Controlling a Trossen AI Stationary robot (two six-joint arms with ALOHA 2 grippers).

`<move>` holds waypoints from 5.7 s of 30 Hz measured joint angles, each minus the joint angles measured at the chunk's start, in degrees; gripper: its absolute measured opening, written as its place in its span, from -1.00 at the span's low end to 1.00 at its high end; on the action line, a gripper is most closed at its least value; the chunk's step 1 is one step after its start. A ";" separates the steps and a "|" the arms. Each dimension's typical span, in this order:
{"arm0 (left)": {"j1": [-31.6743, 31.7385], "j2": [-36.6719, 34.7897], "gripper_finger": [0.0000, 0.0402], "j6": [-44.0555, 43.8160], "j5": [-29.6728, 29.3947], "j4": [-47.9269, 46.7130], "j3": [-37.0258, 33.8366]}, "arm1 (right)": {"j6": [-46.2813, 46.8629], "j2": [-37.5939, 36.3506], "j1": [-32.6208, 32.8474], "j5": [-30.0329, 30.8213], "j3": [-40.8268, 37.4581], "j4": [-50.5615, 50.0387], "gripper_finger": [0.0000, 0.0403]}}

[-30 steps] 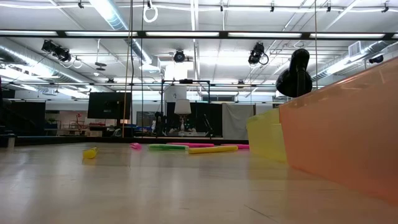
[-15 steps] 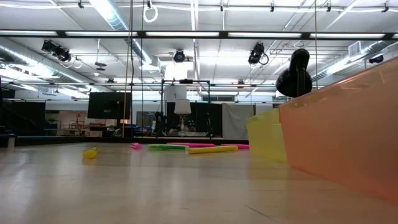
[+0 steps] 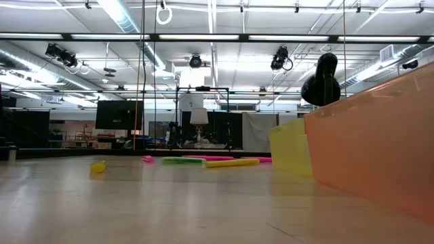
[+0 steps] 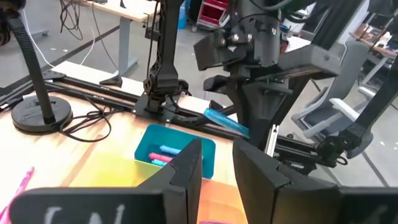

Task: Pick & Place Markers
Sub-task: Put the blue pen into the orange bin, then put the left pink pen into the orange bin

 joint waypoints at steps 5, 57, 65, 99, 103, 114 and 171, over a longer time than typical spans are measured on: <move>0.00 0.00 -0.52 0.05 0.02 -1.73 -0.01 | 6.84 0.00 2.38 -2.63 0.00 -2.67 -0.90; -0.01 0.00 -0.52 2.02 3.02 -6.63 -0.01 | 26.13 29.24 4.67 -9.70 -0.04 -6.09 -0.89; -0.02 0.00 -0.52 1.95 3.02 -7.42 -0.01 | 25.04 33.52 4.62 -12.71 -0.04 -3.49 -0.89; 0.00 0.00 -0.52 2.17 4.50 -9.71 -0.01 | 22.47 34.66 2.79 -13.29 -2.40 4.77 -0.21; 0.00 0.02 -0.52 2.17 4.49 -9.73 -0.01 | 21.28 32.76 2.16 -10.24 -2.40 3.64 -0.22; 0.00 0.02 -0.52 1.56 4.50 -10.19 -0.03 | 6.44 22.10 0.34 5.49 -2.43 -0.07 -0.28; 26.74 -1.79 0.19 -44.96 -0.44 -47.70 -0.03 | -85.42 1.81 -9.70 11.80 -2.43 39.58 -0.28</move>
